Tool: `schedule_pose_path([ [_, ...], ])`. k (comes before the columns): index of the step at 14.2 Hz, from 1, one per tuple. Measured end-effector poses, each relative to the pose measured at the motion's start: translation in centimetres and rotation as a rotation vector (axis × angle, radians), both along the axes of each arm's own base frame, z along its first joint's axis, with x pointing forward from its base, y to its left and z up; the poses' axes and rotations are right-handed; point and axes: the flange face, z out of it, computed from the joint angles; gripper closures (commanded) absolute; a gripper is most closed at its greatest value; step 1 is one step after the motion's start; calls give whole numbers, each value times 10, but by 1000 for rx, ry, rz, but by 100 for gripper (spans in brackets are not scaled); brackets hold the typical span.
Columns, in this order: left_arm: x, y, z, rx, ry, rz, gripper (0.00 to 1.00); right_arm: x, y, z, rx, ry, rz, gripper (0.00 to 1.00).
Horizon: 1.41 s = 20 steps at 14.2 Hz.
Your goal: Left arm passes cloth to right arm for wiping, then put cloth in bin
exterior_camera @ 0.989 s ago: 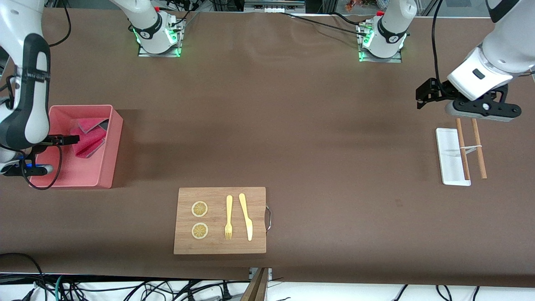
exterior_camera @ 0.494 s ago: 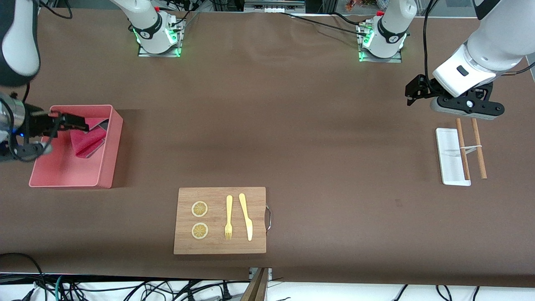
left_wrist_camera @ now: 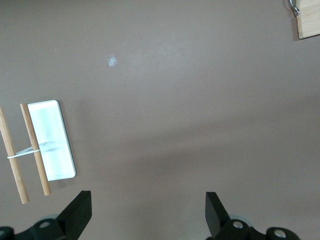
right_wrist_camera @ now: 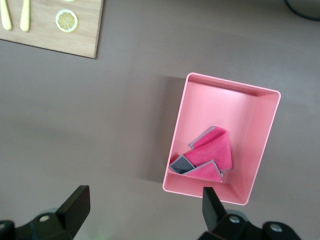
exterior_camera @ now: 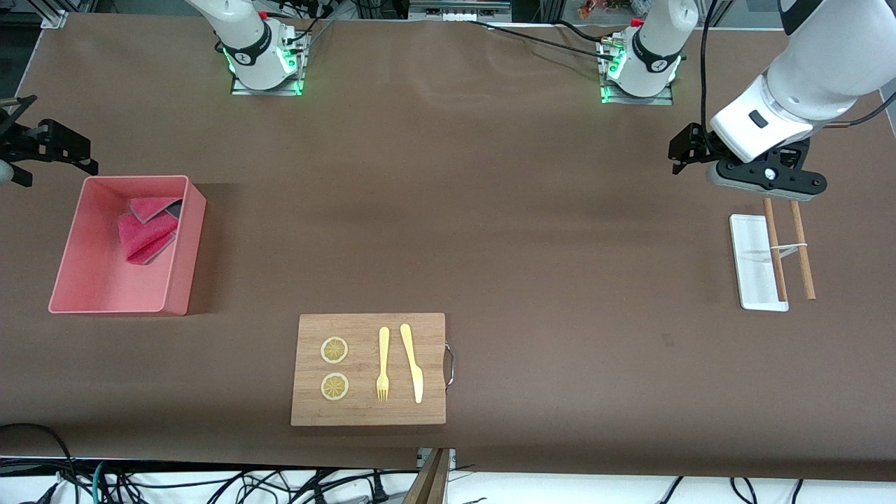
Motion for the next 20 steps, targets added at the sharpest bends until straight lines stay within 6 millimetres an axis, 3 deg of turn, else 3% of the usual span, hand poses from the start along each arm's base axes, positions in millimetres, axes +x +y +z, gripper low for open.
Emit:
schedule_pose_path([
  [5,1,5,-1,1,4,8,0,-7,20,-9,-6,68,-120,1],
  [10,1,5,-1,1,6,8,0,-9,2,-9,-5,75,-168,1],
  [20,1,4,-1,1,6,8,0,-9,-4,-9,-5,78,-182,1],
])
